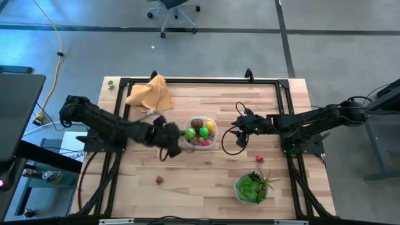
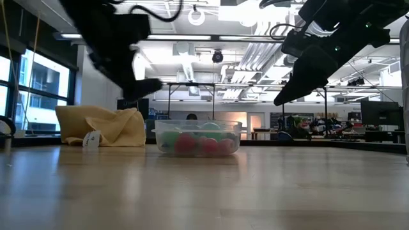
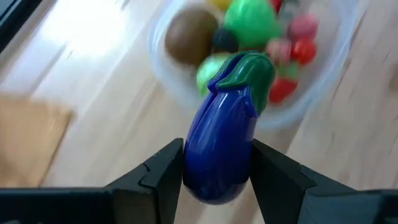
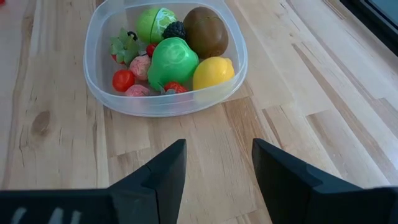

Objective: Pick and placing Produce into tupperware
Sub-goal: Put the eggplant into the transparent bin

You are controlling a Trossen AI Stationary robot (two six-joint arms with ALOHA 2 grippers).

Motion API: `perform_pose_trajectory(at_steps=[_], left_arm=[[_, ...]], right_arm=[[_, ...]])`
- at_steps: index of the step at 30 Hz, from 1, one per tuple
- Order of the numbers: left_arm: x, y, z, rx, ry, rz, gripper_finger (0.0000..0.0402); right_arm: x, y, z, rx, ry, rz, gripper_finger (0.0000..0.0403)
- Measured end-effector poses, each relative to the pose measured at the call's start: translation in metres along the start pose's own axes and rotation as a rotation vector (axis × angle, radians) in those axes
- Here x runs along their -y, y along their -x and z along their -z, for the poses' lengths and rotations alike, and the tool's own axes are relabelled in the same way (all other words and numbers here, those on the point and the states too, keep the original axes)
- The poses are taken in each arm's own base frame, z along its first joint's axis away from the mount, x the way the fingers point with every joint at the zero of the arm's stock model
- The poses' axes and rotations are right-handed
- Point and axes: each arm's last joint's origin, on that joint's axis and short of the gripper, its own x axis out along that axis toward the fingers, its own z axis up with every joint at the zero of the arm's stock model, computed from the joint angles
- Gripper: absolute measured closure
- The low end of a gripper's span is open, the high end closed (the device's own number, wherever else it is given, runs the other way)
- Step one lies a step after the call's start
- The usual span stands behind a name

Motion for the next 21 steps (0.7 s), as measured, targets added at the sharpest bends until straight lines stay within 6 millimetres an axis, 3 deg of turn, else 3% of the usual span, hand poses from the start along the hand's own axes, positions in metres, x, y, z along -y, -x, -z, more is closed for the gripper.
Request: perform_pose_trajectory(at_steps=[10, 21], left_arm=[[-0.035, -0.040, -0.052, 0.088, -0.039, 0.204, 0.0238], [-0.020, -0.065, -0.083, -0.053, -0.181, 0.246, 0.0238]], right_arm=[[0.000, 0.000, 0.000, -0.002, 0.000, 0.000, 0.0227], [0.000, 0.000, 0.000, -0.001, 0.000, 0.000, 0.0227]])
